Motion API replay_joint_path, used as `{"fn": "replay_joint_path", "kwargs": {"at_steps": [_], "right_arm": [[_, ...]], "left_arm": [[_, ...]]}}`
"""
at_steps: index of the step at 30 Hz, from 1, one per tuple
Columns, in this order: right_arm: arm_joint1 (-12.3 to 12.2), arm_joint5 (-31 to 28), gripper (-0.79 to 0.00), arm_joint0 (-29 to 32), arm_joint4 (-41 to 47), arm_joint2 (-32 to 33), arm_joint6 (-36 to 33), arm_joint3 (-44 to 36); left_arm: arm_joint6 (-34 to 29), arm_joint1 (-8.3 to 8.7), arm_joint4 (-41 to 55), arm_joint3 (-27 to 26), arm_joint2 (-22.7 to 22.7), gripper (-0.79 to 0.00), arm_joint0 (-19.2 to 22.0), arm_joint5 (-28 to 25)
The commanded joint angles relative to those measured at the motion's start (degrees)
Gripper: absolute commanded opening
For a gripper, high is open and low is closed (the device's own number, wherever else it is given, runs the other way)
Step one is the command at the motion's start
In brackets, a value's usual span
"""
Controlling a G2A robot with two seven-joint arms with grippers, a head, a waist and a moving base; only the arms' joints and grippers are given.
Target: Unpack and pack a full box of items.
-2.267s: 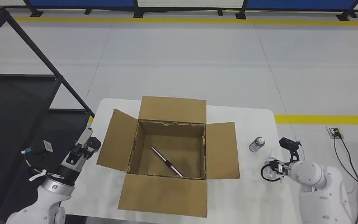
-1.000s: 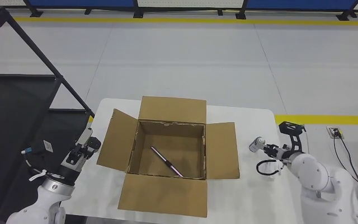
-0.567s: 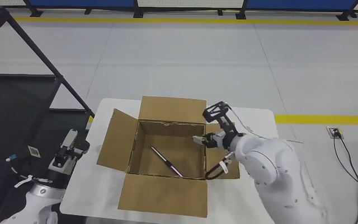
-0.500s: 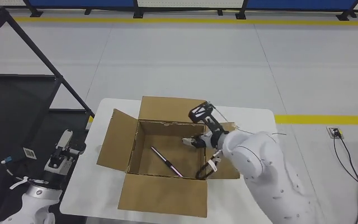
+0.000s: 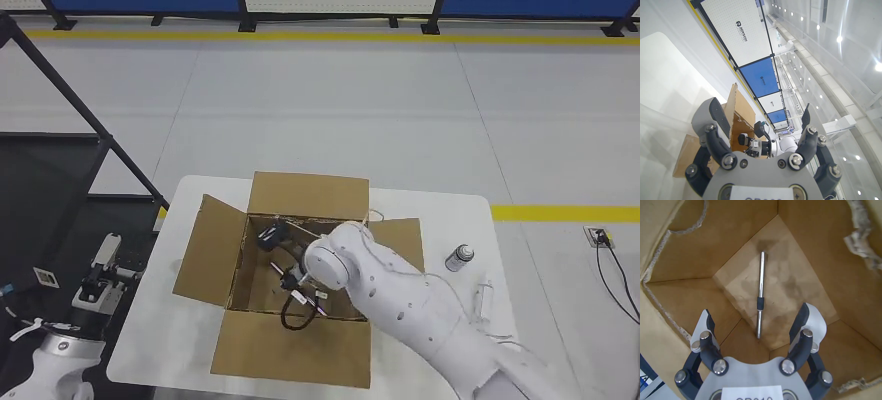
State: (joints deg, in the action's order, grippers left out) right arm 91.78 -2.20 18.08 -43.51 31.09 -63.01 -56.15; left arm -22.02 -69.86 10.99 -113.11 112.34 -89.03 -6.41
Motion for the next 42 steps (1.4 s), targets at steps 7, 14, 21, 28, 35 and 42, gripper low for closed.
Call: {"fn": "replay_joint_path", "kwargs": {"at_steps": [7, 14, 21, 28, 35, 42], "right_arm": [[6.83, -0.11, -0.062, -3.08, 2.05, -6.03, 3.34, 15.42], [11.24, -2.88, -0.185, -4.04, 4.30, -7.35, 7.48, 26.41], [14.48, -3.89, -0.431, -4.80, 3.81, -8.29, 9.29, 32.93], [16.76, -4.26, -0.511, -5.50, 2.56, -8.83, 9.34, 36.76], [18.34, -4.55, -0.523, -5.56, 1.27, -9.07, 9.73, 39.90], [19.41, -5.35, -0.566, -5.68, 0.60, -8.85, 10.17, 42.25]], "left_arm": [[0.00, 0.00, 0.00, 0.00, 0.00, 0.000, 0.00, 0.00], [0.00, 0.00, 0.00, 0.00, 0.00, 0.000, 0.00, 0.00], [0.00, 0.00, 0.00, 0.00, 0.00, 0.000, 0.00, 0.00], [0.00, 0.00, 0.00, 0.00, 0.00, 0.000, 0.00, 0.00], [0.00, 0.00, 0.00, 0.00, 0.00, 0.000, 0.00, 0.00], [0.00, 0.00, 0.00, 0.00, 0.00, 0.000, 0.00, 0.00]]}}
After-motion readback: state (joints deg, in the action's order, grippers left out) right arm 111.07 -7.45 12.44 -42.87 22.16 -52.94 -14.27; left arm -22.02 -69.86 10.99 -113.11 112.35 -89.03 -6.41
